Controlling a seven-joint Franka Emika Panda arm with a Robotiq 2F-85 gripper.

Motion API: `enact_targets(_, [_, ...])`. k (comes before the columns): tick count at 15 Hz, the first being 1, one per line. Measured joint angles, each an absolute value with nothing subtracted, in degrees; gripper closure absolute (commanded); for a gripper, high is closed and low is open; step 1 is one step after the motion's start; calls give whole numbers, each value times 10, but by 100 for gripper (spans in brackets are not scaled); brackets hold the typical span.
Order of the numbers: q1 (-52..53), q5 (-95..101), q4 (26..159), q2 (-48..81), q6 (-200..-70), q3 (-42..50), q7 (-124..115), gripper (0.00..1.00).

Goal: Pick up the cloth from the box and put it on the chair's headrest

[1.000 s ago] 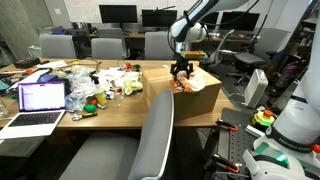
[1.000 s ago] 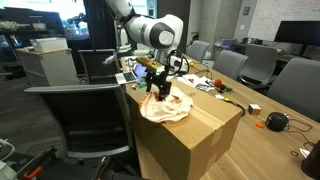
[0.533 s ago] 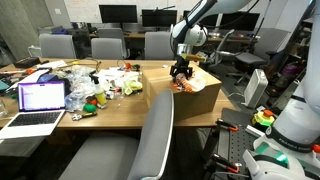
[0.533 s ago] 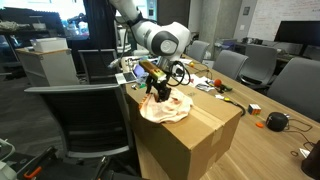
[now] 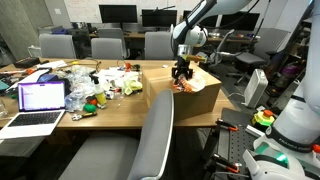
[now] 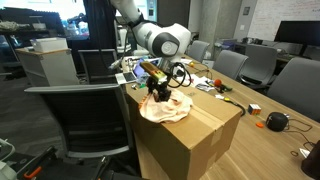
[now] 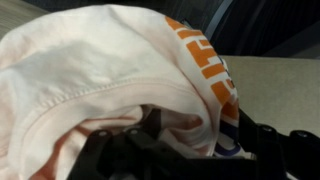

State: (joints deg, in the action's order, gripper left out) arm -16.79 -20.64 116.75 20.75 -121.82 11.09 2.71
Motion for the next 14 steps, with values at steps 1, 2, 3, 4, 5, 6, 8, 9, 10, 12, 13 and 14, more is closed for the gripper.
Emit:
enact_targets(1, [-168,-206,1168,207,-1219,111,27,65])
enact_targets(2, [-169,-206,1168,205,-1219,112,27,71])
enact_targets(3, [-169,-206,1168,203,-1220,112,27,80])
enact_targets(4, [-169,-206,1169,200,-1221,112,27,87])
enact_targets(5, [-169,-206,1170,196,-1223,112,27,95])
enact_targets(6, [-169,-206,1174,190,-1227,113,27,99])
enact_targets(8, [-168,-206,1183,177,-1234,113,27,100])
enact_targets(9, [-168,-206,1189,169,-1239,113,27,99])
enact_targets(10, [-168,-206,1197,159,-1243,113,27,98])
enact_targets(12, [-168,-204,1214,137,-1255,113,26,98])
enact_targets(13, [-168,-203,1224,123,-1261,113,26,98])
enact_targets(14, [-167,-199,1235,109,-1269,113,26,98])
